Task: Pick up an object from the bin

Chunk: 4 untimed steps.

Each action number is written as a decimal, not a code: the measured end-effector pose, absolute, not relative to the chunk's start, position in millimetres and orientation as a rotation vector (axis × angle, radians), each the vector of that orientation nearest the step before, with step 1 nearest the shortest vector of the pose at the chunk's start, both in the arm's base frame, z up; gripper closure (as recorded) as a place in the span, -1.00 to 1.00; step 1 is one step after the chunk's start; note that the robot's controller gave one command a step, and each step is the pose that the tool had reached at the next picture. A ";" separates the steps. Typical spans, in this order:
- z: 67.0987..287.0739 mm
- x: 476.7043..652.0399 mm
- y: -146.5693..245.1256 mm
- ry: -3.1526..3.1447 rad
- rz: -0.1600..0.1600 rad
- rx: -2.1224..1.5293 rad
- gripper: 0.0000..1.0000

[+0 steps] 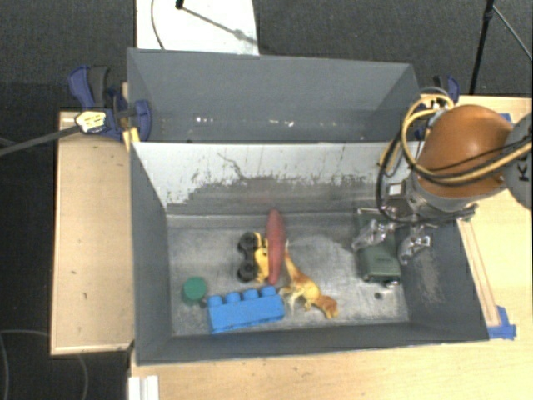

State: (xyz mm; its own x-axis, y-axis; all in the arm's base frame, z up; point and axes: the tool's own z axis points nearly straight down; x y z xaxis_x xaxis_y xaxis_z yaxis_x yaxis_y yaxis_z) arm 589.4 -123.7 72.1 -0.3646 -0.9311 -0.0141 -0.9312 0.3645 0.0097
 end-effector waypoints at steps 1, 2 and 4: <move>73.8 588.7 -122.8 2.589 0.025 -1.769 1.00; 83.3 587.5 -122.8 2.589 0.020 -1.775 1.00; 109.6 589.3 -124.6 2.589 0.000 -1.772 1.00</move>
Offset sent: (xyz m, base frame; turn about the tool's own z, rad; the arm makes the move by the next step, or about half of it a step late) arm 0.0000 0.0000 0.0634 -0.0001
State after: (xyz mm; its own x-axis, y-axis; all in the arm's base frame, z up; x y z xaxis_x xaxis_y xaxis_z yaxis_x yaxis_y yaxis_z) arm 589.3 -124.6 109.6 -0.3621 -0.9322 -0.0034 -0.9322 0.3621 -0.0024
